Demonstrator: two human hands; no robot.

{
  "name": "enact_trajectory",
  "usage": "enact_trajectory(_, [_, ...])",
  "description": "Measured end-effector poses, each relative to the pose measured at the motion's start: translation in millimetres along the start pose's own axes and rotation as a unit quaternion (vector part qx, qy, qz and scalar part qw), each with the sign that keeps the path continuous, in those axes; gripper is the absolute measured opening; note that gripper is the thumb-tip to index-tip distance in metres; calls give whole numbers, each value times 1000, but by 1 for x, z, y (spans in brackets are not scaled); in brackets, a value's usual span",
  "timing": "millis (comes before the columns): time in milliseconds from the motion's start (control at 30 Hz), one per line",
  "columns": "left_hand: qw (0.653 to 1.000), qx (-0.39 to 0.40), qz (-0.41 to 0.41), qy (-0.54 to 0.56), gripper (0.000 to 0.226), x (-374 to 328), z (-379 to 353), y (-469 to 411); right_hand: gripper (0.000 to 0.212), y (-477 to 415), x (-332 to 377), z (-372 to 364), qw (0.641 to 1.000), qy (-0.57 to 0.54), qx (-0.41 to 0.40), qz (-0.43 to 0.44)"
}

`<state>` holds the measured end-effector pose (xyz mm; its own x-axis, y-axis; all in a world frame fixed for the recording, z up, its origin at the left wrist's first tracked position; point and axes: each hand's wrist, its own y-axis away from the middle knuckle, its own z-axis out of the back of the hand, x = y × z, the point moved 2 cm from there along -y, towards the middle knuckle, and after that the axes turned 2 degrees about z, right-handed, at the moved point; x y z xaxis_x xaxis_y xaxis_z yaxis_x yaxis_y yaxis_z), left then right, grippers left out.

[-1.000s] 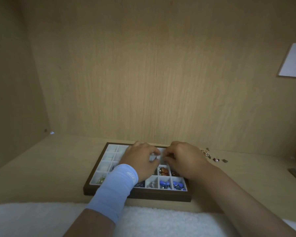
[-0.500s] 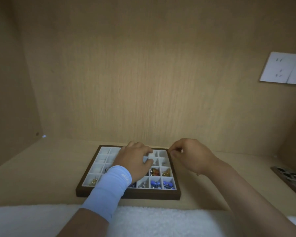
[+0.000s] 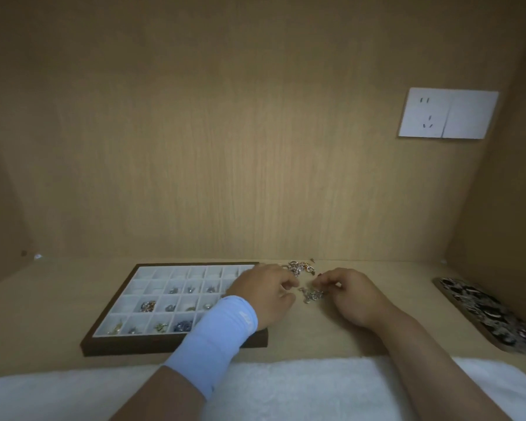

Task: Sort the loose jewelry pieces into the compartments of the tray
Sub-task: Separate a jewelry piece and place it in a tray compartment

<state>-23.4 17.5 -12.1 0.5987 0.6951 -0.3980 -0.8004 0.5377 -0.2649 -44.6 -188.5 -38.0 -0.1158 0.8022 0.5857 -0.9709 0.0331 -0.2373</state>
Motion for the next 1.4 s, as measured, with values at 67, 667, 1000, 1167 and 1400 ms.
enact_trajectory(67, [1000,23,7,-7,29,-9,-9,-9,27,-2,0,-3,1000,17,5,-1])
enact_trajectory(667, [999,-26,16,-43,22,-10,-31,-21,11,-4,-9,0,998,-41,-34,-13])
enact_trajectory(1000, [975,-49,88,196,19,-9,-26,-19,17,6,10,4,938,-344,-7,-54])
enact_trajectory(1167, [930,-74,97,346,16,-12,-20,-18,21,7,14,3,920,-382,26,-82])
enact_trajectory(1400, [912,-77,78,396,16,-8,-13,-13,17,9,27,0,888,-448,66,-76])
